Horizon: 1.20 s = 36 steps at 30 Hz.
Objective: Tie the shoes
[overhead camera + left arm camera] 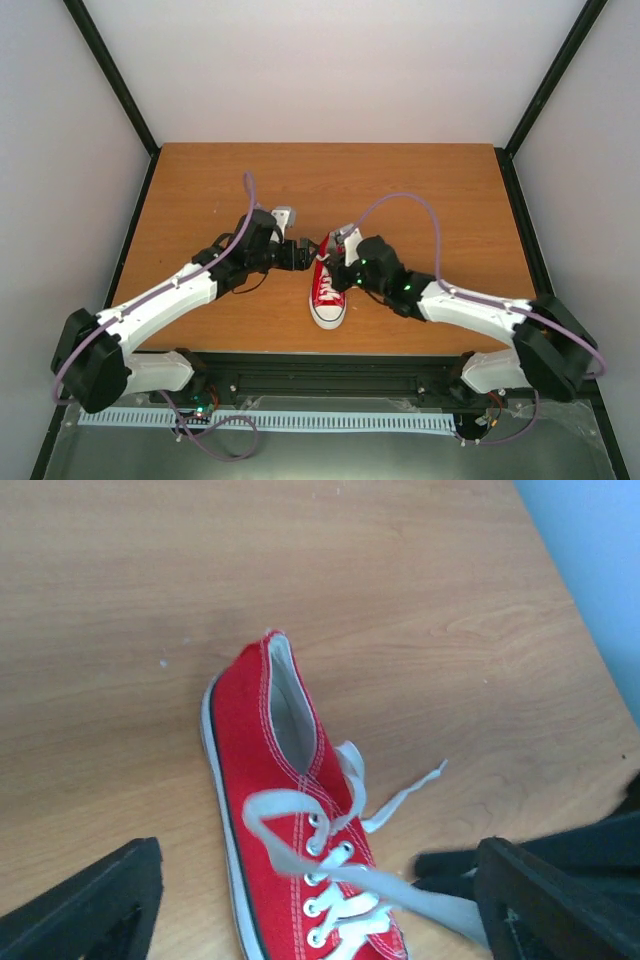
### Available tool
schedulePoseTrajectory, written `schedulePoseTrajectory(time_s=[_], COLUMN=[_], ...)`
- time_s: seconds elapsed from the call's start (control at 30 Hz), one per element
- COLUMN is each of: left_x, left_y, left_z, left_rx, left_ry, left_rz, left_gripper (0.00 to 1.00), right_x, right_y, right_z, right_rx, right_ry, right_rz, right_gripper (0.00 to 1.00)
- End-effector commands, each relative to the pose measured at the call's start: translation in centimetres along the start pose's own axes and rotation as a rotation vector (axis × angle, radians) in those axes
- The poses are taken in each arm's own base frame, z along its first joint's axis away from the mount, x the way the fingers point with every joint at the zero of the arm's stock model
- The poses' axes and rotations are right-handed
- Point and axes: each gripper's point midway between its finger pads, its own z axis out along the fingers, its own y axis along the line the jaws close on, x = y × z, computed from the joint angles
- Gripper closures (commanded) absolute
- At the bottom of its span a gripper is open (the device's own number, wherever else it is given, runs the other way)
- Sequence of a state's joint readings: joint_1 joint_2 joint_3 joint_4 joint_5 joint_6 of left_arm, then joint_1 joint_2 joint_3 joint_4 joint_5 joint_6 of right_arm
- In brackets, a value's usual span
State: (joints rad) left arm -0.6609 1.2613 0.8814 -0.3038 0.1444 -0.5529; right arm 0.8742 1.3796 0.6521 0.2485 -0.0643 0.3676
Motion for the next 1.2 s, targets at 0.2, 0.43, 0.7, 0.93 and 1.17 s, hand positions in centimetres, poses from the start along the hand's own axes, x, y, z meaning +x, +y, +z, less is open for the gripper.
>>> schedulePoseTrajectory(time_s=[0.2,0.43,0.7,0.93,1.17], left_x=[-4.3,-2.2,-0.8,-0.2,0.3], left_y=[-4.2,-7.7,-8.1,-6.9,-6.0], left_z=[-0.2,1.6,2.6,3.1,5.5], left_rx=[0.242,0.494,0.561,0.499,0.466], left_ry=[-0.321,-0.233,-0.153,-0.129,-0.073], left_rz=[0.364,0.429,0.392,0.363,0.366], left_gripper=[0.04,0.04,0.06,0.11,0.32], right_x=[-3.7,-6.6,-7.9,-8.8,-9.8], right_y=[-3.6,-4.7,-5.8,-5.9,-5.2], right_z=[-6.4,-8.1,-8.5,-8.7,-8.6], right_rx=[0.113,0.188,0.237,0.237,0.207], right_ry=[0.175,0.121,0.099,0.082,0.073], right_rz=[-0.092,-0.073,-0.043,-0.033,-0.031], right_gripper=[0.97,0.97,0.97,0.97,0.97])
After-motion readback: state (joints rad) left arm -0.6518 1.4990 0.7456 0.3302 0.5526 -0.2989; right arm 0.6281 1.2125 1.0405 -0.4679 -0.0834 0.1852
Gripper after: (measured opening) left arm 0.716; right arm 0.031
